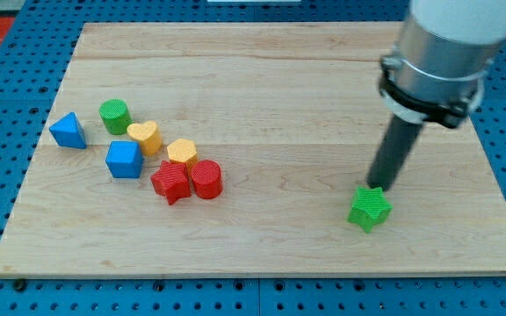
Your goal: Separate the red star and the red circle
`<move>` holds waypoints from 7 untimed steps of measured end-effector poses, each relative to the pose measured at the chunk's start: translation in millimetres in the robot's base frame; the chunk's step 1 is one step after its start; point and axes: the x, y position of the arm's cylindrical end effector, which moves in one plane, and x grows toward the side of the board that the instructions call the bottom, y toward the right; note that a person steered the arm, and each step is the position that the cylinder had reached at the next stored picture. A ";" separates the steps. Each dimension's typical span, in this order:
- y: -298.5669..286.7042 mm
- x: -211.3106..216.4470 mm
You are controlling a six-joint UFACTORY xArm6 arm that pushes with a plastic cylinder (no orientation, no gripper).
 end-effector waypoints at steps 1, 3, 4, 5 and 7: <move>-58.1 19.2; -19.7 44.4; -38.2 44.4; -63.0 44.3; -72.5 44.3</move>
